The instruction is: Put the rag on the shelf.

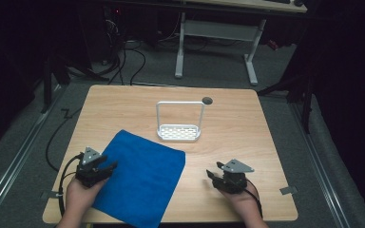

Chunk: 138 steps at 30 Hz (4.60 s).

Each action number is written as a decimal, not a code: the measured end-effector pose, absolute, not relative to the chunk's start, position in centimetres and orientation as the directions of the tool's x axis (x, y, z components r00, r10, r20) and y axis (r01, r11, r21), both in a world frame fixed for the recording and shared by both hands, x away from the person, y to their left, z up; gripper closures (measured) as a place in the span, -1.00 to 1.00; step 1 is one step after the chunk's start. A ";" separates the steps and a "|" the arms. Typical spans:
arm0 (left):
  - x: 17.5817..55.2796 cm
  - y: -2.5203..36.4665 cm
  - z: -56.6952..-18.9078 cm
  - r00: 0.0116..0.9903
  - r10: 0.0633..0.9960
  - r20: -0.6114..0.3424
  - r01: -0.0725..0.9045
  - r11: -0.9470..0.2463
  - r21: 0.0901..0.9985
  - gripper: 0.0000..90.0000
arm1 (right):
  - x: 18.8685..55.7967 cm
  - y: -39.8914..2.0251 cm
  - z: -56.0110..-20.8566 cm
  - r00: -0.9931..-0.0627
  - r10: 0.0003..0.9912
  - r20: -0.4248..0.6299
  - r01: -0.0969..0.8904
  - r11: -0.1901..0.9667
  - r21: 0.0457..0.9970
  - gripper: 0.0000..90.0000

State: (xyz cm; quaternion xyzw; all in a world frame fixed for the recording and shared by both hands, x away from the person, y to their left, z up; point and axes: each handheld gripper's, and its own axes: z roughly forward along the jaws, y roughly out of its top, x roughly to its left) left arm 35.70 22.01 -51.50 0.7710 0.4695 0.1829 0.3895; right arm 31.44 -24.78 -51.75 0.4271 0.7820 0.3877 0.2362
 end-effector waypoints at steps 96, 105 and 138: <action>33.5 15.3 -51.5 0.704 0.710 -0.005 0.472 -0.464 0.750 0.70 | 32.7 -23.0 -52.5 -0.570 0.821 -0.015 0.549 0.394 0.737 1.00; 34.4 14.9 -52.7 0.696 0.718 0.014 0.496 -0.495 0.713 0.73 | 31.4 -21.5 -52.4 -0.625 0.780 -0.021 0.531 0.445 0.721 1.00; 32.0 12.8 -52.4 0.751 0.661 -0.015 0.454 -0.499 0.738 0.59 | 31.2 -26.0 -52.2 -0.553 0.833 -0.009 0.573 0.388 0.722 0.98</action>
